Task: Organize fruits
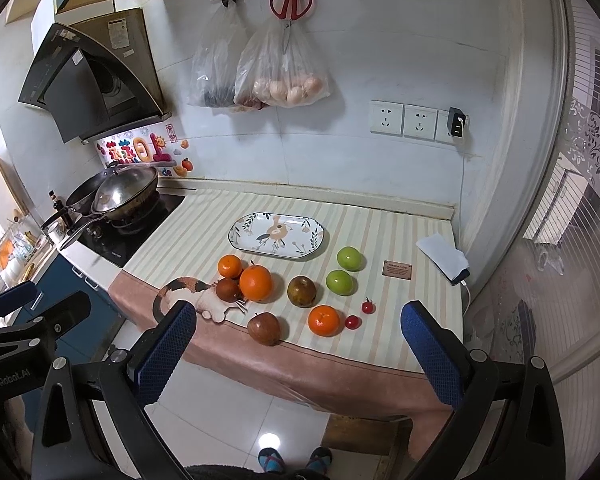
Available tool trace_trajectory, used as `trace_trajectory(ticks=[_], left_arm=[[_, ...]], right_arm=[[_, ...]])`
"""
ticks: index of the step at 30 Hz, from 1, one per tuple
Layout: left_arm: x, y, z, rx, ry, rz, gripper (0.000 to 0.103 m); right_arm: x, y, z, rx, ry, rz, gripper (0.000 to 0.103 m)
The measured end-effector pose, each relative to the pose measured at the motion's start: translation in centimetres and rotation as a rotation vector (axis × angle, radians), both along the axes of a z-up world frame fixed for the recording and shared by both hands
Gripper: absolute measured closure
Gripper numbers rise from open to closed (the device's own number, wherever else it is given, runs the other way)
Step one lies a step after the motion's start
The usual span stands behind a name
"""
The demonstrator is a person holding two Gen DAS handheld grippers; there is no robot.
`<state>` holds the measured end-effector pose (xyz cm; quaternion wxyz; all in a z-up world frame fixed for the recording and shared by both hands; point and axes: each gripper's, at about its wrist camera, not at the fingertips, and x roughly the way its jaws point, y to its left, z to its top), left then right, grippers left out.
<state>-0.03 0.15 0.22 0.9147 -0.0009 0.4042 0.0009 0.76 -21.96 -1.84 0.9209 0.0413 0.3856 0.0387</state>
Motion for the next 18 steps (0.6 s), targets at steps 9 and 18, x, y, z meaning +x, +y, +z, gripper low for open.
trace_trajectory(ticks=[9,18], left_arm=[[0.2,0.3,0.3,0.001,-0.006,0.004,0.000],[0.2,0.1,1.3,0.000,-0.010,0.006,0.000]], right_arm=[[-0.3,0.0,0.8,0.000,-0.002,0.002,0.000],[-0.3,0.2,0.7,0.000,-0.002,0.000,0.000]])
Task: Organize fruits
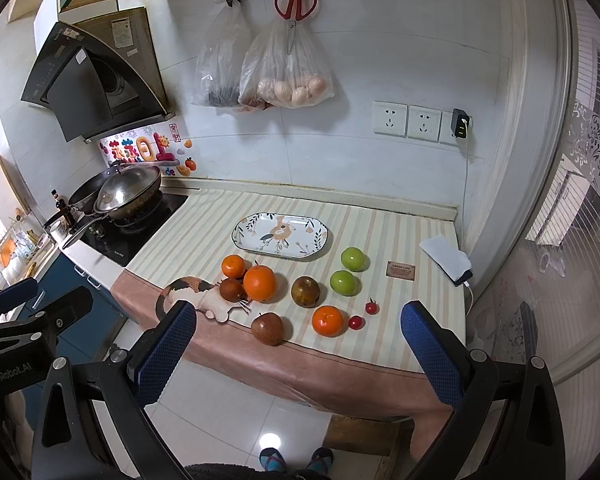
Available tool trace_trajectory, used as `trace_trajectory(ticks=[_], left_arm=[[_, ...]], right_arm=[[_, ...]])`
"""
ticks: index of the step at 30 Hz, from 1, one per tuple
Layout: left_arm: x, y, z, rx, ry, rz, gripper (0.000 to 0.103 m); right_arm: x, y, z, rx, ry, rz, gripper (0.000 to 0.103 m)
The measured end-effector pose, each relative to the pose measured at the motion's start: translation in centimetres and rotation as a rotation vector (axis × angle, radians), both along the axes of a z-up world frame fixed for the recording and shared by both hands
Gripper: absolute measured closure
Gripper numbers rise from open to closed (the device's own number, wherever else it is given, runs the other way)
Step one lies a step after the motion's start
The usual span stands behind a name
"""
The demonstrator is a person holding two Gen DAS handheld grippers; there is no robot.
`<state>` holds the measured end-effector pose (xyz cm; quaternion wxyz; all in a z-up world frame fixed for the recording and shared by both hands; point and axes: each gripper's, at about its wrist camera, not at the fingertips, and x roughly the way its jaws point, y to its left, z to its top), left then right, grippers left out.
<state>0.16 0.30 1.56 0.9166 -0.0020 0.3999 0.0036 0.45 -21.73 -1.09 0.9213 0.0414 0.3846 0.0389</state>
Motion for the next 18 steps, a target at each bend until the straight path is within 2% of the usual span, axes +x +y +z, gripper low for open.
trace_trajectory(ticks=[18], left_arm=[[0.02,0.01,0.07,-0.001,-0.003,0.001,0.000]], right_arm=[[0.01,-0.07,-0.15,0.002,-0.004,0.001,0.000]])
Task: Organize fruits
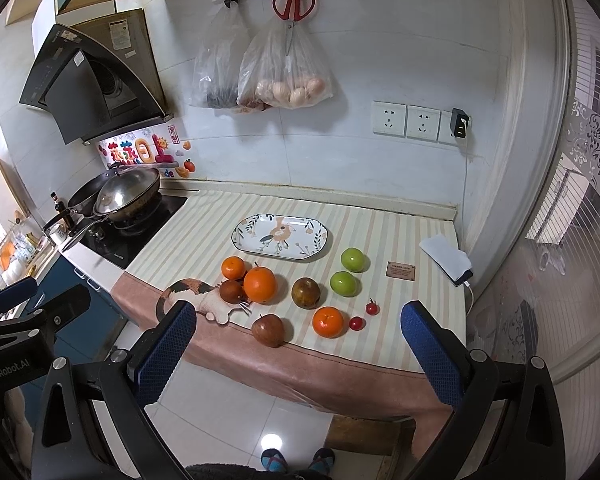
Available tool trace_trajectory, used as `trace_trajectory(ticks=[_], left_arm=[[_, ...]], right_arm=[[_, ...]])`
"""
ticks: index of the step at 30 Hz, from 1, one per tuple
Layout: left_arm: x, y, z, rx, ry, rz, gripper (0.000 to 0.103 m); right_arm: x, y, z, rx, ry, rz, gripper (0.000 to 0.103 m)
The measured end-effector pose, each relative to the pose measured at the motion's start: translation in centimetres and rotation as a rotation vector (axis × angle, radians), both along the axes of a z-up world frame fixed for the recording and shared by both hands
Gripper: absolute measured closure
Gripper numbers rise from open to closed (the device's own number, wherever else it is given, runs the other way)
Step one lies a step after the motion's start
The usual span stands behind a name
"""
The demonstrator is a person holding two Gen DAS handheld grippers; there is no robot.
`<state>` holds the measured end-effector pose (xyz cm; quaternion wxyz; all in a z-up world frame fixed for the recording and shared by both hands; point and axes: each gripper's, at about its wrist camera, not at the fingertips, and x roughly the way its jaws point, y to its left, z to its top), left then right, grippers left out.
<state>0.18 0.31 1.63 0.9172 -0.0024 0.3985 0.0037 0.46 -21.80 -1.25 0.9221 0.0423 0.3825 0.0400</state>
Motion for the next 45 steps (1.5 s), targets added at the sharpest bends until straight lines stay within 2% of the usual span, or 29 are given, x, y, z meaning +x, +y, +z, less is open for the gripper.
trace_trajectory(ticks=[21,27,30,34,41,45], left_arm=[[0.5,0.4,0.4,-0.002,-0.007,-0.002,0.000],[2.2,0.5,0.0,0.015,-0.009,0.021,0.000],[3.9,0.0,-1.6,0.061,-0.007,0.050,0.000],[7.1,-0.5,-5.4,0.147,0.036,0.084,0.000],[14.1,-1.2,-12.7,0.226,0.206,0.090,0.000],[18.6,-1.6,-16.5,0.199,0.328,0.079,0.000]], right_arm=[[0.6,0.6,0.5,0.005,-0.003,0.004,0.000],[1.9,-0.1,-0.6,0.073,0.013,-0.013,0.000],[3.5,-1.2,-2.7,0.120,0.055,-0.033,0.000],[6.4,-2.2,-7.2,0.161,0.135,-0.042,0.000],[13.8,-3.5,-17.4,0.212,0.323,-0.014,0.000],[17.9,-4.2,-22.7,0.246,0.417,-0.012,0.000]])
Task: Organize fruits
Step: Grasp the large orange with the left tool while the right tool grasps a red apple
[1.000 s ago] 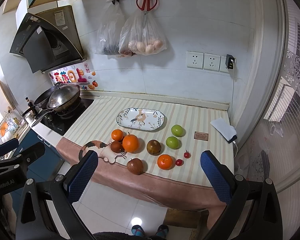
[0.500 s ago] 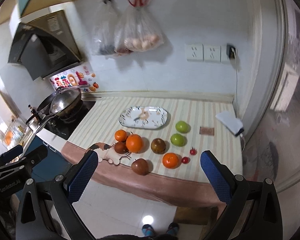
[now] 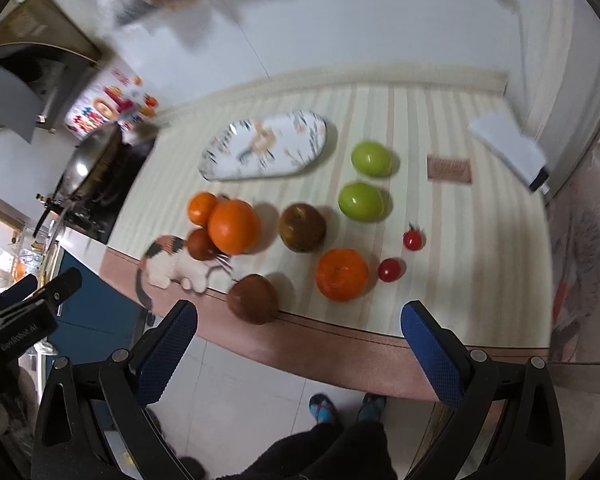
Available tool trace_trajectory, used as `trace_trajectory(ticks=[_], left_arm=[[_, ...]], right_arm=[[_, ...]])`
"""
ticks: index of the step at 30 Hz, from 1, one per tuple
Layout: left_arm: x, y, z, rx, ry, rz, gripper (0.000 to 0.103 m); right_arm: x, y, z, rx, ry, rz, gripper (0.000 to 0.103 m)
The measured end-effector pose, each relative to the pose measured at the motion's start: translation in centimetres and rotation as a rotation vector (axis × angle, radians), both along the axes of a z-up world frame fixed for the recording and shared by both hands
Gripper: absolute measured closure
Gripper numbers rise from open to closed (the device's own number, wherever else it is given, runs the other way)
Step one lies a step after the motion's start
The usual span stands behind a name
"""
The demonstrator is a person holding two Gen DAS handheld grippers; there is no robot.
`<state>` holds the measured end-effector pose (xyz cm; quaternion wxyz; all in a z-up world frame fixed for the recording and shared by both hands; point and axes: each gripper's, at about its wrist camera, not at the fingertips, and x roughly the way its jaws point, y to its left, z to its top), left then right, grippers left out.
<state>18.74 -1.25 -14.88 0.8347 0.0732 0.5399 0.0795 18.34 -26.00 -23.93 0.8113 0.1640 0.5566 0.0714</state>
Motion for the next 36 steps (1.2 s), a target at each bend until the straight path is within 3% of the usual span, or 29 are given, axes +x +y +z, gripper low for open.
trace_trajectory(ticks=[5,12,22,24,27,31,36], left_arm=[[4.9,-0.7,-4.3,-0.139,0.159,-0.002,0.001],[11.8,-1.7,-11.1,-0.316,0.356,-0.002,0.008],[17.5,-3.0,-18.0,-0.353,0.523,-0.060,0.008],[17.8,-3.8,-19.0,-0.341,0.543,-0.087,0.015],[18.2,-4.3,-20.3,-0.281,0.531,-0.116,0.024],[18.4,-4.5,-21.1,-0.304,0.520,-0.138,0.024],[18.5,-5.0,-23.3,-0.325,0.576,-0.156,0.024]], right_arm=[[4.3,-0.5,-5.5,0.030,0.119,-0.022,0.000],[8.5,0.5,-9.6,0.040,0.197,-0.046,0.001],[13.1,3.5,-13.3,0.044,0.291,-0.083,0.007],[13.4,3.9,-13.7,0.042,0.301,-0.086,0.009],[14.1,4.5,-14.3,0.037,0.317,-0.087,0.014],[15.0,4.6,-15.2,0.037,0.332,-0.093,0.019],[15.9,5.2,-16.3,0.035,0.360,-0.086,0.023]])
